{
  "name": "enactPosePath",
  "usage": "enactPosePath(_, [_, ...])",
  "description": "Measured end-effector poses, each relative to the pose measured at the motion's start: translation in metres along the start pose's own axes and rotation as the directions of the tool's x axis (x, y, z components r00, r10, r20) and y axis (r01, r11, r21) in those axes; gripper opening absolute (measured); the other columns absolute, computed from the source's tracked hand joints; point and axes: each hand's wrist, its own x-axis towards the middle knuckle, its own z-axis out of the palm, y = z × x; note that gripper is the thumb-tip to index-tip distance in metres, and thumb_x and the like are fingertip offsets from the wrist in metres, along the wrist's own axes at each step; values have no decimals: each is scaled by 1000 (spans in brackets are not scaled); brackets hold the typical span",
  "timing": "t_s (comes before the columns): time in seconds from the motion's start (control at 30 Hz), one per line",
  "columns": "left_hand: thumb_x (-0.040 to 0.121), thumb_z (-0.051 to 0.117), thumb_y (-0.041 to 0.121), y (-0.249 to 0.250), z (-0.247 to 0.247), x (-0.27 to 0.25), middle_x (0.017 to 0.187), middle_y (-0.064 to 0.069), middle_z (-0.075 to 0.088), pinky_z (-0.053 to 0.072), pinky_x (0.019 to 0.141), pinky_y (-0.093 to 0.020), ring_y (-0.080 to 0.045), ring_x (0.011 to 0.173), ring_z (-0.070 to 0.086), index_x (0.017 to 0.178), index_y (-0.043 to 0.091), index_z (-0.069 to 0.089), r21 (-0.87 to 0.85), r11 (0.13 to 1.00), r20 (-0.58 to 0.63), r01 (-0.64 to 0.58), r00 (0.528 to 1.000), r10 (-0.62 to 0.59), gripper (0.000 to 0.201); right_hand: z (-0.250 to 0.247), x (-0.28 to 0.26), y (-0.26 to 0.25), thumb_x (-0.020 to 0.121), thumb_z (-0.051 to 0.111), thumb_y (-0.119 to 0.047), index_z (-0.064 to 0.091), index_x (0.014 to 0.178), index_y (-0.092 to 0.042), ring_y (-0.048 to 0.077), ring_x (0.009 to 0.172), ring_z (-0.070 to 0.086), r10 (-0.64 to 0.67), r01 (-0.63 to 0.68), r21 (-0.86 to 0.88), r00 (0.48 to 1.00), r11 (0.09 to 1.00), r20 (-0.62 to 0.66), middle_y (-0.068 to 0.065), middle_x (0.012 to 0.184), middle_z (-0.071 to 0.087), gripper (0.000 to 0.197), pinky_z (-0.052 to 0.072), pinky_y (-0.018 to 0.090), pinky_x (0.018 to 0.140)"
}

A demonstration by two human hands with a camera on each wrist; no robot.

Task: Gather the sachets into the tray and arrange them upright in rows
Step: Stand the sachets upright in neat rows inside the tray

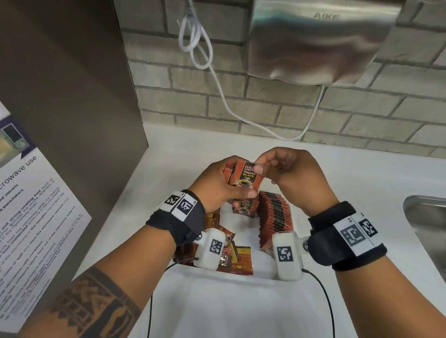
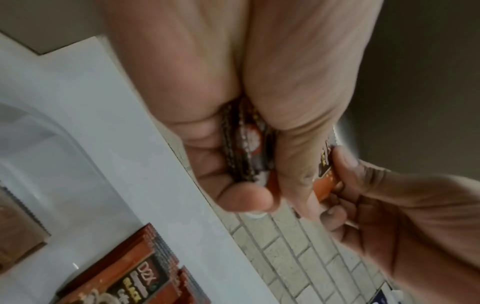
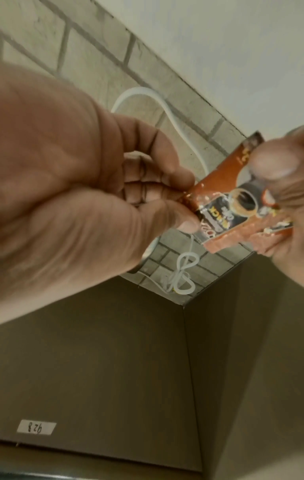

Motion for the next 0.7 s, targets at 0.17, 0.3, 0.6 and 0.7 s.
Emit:
enactPosePath(0.17, [89,72,9,-18,-13,2,86,-5,67,49,53,-31,-17,56,59,108,17,63,228,929,-22,292,955,-295,23,-6,11,15,84,77,-18,76,80,-24,10,75,67,79,-76,-203,997,976,2,-8,78,74,8,49,19,70])
enactPosePath(0.3, [89,60,7,-24,-13,-1,73,-11,65,46,53,-29,-25,62,55,109,16,68,518,721,59,461,821,-568,23,4,13,39,85,73,-15,76,82,-24,5,68,58,205,-184,-298,978,937,41,-12,74,67,10,39,20,61])
enactPosePath(0.6, [90,61,16,-43,22,16,102,-20,75,45,52,-23,-21,65,59,129,18,65,659,642,202,391,731,-652,40,31,18,74,85,74,-14,75,83,-20,6,77,66,350,-287,-332,924,899,150,-7,74,73,6,43,18,68])
enactPosePath(0.7, [92,59,17,-47,28,25,99,-19,75,45,51,-21,-24,71,60,132,13,64,692,617,210,376,712,-670,41,36,22,85,80,76,-15,77,74,-25,9,85,70,375,-296,-378,914,877,154,-10,70,74,12,53,25,83])
